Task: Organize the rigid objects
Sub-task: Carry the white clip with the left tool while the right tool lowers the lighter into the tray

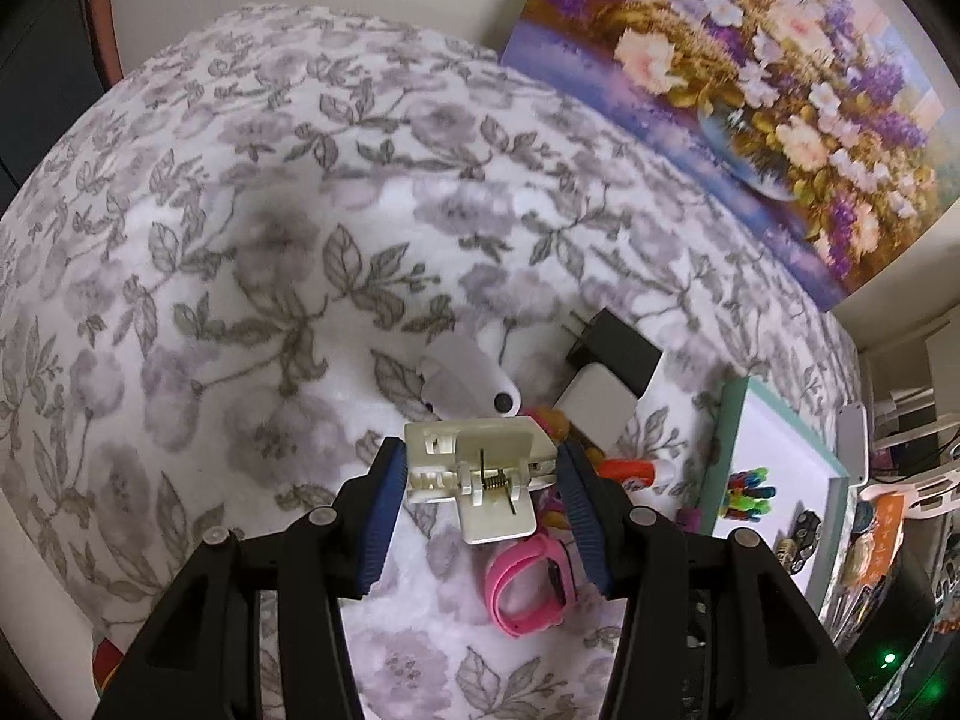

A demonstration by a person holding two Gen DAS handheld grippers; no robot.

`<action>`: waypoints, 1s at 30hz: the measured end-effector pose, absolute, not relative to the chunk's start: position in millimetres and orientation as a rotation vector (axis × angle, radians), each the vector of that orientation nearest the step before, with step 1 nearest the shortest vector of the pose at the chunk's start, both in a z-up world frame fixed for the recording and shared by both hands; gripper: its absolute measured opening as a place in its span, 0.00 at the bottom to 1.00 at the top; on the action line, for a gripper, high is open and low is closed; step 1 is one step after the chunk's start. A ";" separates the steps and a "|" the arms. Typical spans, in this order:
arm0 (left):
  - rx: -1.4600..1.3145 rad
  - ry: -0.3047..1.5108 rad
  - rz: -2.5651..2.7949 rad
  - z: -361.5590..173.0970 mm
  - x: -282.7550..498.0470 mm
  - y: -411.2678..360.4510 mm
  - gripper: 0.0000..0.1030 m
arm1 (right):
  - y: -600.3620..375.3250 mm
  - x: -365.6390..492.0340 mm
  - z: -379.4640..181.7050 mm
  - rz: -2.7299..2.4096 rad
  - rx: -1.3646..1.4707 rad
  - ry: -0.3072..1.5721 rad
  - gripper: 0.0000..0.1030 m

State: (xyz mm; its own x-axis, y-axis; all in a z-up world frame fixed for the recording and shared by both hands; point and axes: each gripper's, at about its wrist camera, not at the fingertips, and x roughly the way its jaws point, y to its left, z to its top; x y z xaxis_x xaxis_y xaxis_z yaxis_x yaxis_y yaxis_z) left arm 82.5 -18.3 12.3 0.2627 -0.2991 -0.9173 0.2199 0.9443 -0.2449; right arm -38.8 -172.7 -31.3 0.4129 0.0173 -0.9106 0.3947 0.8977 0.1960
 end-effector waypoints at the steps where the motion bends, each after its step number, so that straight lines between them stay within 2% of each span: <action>1: -0.075 1.248 -0.353 15.5 81.4 -17.9 0.51 | -175.2 -41.2 -27.7 -0.250 0.422 1.117 0.20; 13: -0.028 1.189 -0.434 37.6 58.7 -49.9 0.51 | -233.7 -75.8 -3.2 -0.375 0.502 1.019 0.20; 30: 0.177 1.151 -0.663 39.9 -16.9 -150.6 0.52 | -318.8 -139.4 -17.7 -0.662 0.541 1.035 0.20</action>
